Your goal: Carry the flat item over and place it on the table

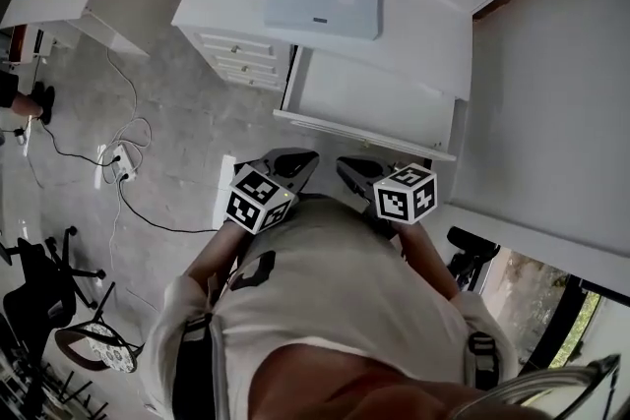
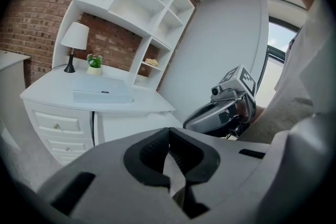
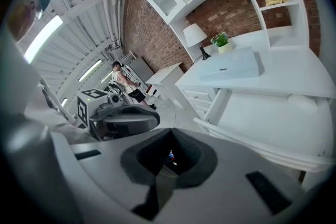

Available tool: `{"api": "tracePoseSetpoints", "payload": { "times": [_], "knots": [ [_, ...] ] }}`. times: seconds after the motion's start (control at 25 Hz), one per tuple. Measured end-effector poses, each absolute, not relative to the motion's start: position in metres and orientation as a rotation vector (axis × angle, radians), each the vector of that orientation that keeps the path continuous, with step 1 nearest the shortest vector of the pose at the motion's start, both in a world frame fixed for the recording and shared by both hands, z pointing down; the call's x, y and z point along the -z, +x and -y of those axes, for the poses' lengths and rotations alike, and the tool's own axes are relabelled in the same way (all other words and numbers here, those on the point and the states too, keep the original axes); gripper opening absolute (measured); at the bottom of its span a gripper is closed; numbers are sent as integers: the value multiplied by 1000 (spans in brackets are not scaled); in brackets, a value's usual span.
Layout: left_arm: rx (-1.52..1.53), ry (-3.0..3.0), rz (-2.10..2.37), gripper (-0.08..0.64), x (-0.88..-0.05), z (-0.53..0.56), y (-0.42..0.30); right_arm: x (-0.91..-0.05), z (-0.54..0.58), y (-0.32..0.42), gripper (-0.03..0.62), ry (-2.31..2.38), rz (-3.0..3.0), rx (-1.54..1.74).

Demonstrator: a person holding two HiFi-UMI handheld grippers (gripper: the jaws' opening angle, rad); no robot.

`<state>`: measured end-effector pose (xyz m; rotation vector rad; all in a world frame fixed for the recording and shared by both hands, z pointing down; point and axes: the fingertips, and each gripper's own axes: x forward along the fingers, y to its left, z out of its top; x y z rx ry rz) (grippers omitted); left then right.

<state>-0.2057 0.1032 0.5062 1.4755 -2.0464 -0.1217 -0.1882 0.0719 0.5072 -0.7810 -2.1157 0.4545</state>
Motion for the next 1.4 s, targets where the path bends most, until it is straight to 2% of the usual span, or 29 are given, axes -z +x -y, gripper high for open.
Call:
{"api": "tracePoseSetpoints", "payload": {
  "times": [0.72, 1.4],
  "knots": [
    [282, 1306, 2109, 20, -524, -205, -335, -515, -137, -283, 11, -759, 2060, -260],
    [159, 1050, 2249, 21, -531, -175, -500, -532, -26, -375, 11, -622, 2084, -548]
  ]
}}
